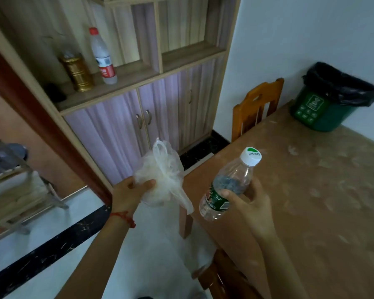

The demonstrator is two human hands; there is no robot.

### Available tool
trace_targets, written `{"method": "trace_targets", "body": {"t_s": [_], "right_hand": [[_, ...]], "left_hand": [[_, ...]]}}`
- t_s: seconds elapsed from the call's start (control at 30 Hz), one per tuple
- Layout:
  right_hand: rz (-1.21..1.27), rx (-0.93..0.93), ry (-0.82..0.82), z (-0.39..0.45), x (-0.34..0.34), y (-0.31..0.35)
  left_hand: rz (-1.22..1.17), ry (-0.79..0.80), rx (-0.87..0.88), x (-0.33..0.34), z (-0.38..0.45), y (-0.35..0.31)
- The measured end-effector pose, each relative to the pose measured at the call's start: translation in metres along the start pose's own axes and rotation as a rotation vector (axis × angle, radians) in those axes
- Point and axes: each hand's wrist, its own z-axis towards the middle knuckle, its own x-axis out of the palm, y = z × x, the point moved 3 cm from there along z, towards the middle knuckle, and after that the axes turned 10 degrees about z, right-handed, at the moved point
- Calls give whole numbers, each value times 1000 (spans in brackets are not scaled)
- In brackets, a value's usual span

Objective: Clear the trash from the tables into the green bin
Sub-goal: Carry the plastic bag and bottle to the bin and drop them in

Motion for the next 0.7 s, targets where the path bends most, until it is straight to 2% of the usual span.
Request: {"method": "trace_targets", "body": {"t_s": [0.17,0.4,0.53,0.7], "right_hand": [[23,-20,128,-6,64,15],[2,16,320,-17,169,9],[-37,9,468,-24,231,7],[-28,5,537,-31,292,2]], "left_hand": [[-31,-133,-7,-63,-8,10],[-86,-319,-108,-165,-18,50],[-96,-385,-188,-220,-25,77],[-159,-448,-211,-267,-29,87]]}}
